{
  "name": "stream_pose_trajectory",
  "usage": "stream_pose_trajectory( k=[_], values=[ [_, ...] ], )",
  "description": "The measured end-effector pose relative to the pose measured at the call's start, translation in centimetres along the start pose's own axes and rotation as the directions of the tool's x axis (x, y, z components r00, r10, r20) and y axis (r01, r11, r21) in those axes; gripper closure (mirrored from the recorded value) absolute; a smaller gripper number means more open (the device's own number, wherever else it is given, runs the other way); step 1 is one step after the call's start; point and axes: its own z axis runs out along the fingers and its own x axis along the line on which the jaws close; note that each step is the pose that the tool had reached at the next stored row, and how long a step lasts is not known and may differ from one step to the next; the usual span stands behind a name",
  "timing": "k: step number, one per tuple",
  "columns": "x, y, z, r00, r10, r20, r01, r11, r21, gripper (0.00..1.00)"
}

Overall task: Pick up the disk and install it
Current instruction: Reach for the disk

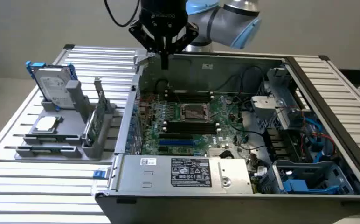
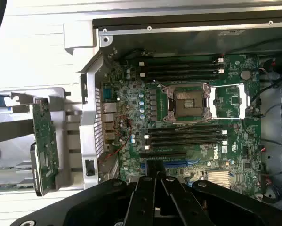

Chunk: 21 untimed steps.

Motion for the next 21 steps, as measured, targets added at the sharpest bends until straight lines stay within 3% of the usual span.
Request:
stream_pose_trajectory(
  k=[9,21],
  values=[
    [0.1,0.00,-0.03,1.0000,0.000,-0.0002,0.000,1.0000,0.0002,0.89],
    [5.4,1.27,0.03,1.0000,0.000,0.0000,0.000,1.0000,0.0000,0.89]
  ],
)
